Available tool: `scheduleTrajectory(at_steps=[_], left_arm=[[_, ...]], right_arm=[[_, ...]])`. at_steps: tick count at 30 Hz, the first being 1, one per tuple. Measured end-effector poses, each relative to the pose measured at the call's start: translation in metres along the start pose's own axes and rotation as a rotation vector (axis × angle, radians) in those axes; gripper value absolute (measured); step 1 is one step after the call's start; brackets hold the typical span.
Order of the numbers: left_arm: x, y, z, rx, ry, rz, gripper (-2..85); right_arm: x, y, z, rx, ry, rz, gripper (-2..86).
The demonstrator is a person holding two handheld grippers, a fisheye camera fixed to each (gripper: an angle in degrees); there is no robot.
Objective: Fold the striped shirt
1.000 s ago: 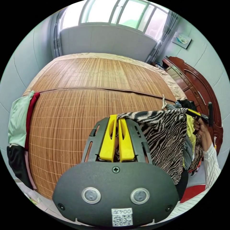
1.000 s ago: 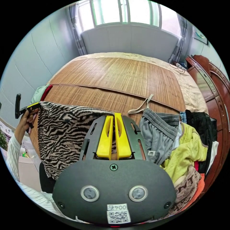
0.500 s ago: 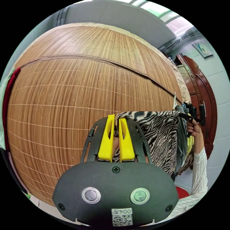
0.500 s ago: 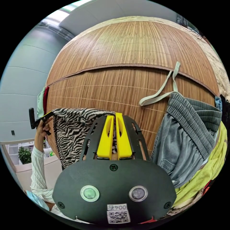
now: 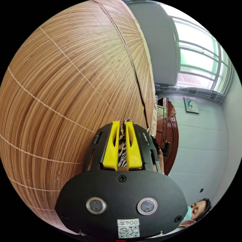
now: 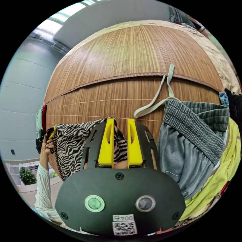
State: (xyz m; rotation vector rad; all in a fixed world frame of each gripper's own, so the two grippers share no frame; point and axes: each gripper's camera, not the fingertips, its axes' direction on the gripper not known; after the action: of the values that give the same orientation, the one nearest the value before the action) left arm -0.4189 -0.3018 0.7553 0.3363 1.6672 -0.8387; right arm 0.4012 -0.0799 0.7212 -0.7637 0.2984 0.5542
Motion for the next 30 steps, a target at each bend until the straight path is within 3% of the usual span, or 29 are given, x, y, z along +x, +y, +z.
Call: scheduleTrajectory(at_steps=[3,6,10,12,14,16,19,21,23,24,25,27,30], left_arm=[[0.016,-0.012,0.001,-0.106,-0.179,0.136,2.0],[0.031,-0.020,-0.007,-0.166,-0.332,0.233,1.8],[0.017,-0.031,-0.029,-0.216,-0.251,0.217,1.9],[0.012,-0.031,-0.039,-0.198,-0.374,0.216,2.0],[-0.006,-0.030,-0.062,-0.094,-0.208,0.168,2.0],[-0.028,-0.030,-0.078,-0.056,-0.089,0.097,2.0],[-0.045,-0.028,-0.104,-0.010,-0.145,0.081,2.0],[-0.053,-0.029,-0.116,-0.024,-0.172,0.084,1.8],[-0.060,-0.026,-0.139,0.042,-0.111,0.103,1.5],[-0.062,-0.024,-0.144,0.060,-0.078,0.110,1.4],[-0.063,-0.019,-0.147,0.073,-0.015,0.117,1.1],[-0.056,-0.011,-0.139,0.023,0.062,0.156,1.0],[-0.035,0.012,-0.108,-0.081,0.089,0.255,1.4]], right_arm=[[-0.033,-0.007,0.019,-0.153,0.227,-0.149,9.2],[-0.046,-0.012,0.017,-0.155,0.345,-0.175,10.3],[-0.048,-0.016,-0.007,-0.040,0.211,-0.083,9.6],[-0.062,-0.016,0.011,-0.153,0.289,-0.146,9.0],[-0.065,-0.017,0.014,-0.135,0.360,-0.130,9.5],[-0.054,-0.019,0.005,-0.084,0.261,-0.028,10.3],[-0.044,-0.017,0.000,-0.031,0.265,0.042,10.7],[-0.050,-0.013,0.013,-0.094,0.382,-0.065,9.2],[-0.048,-0.010,0.026,-0.174,0.415,-0.115,9.2],[-0.043,-0.004,0.017,-0.090,0.417,-0.093,8.6],[-0.039,-0.001,0.010,-0.043,0.379,-0.077,8.3],[-0.023,0.018,-0.005,0.048,-0.022,-0.028,7.7],[-0.014,0.043,0.022,-0.025,-0.397,-0.021,9.3]])
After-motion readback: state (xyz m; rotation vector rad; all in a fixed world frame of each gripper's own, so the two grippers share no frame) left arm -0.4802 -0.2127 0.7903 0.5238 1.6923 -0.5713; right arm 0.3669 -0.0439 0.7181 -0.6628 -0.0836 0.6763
